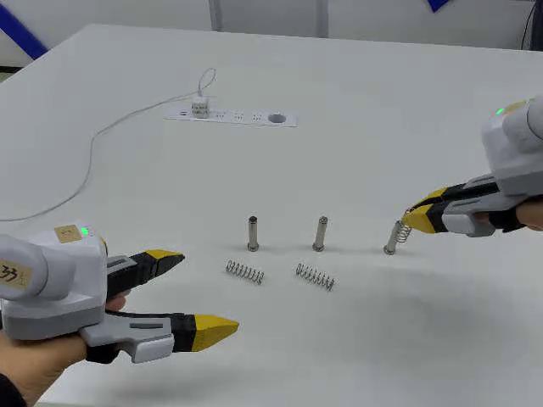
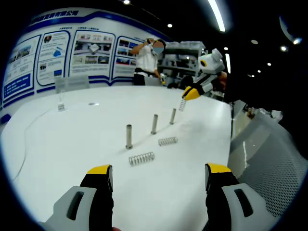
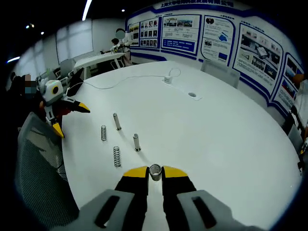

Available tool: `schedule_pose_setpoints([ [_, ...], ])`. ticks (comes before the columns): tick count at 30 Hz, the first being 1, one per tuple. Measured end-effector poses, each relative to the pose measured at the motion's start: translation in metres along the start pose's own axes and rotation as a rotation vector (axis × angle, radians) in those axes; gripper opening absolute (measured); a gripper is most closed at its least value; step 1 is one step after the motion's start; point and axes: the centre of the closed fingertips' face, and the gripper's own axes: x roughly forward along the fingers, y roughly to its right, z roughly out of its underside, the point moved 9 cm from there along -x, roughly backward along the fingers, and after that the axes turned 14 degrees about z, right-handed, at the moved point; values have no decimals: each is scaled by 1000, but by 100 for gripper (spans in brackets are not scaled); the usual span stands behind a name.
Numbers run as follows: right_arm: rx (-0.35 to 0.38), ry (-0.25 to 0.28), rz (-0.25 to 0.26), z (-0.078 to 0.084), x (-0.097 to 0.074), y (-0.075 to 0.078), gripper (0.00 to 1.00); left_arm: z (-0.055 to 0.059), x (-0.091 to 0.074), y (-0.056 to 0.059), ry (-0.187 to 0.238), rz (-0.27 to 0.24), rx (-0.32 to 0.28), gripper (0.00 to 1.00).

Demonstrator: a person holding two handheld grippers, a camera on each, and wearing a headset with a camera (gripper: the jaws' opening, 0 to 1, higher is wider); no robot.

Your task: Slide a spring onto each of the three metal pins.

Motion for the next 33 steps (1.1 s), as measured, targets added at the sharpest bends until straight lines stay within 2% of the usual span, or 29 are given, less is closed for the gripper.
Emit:
schedule_pose_setpoints([
  [14, 22, 7, 67, -4, 12, 14, 11, 1, 0, 0, -2, 1, -2, 80],
  [33, 26, -40, 57, 4, 27, 10, 11, 2, -1, -1, -1, -4, -8, 80],
])
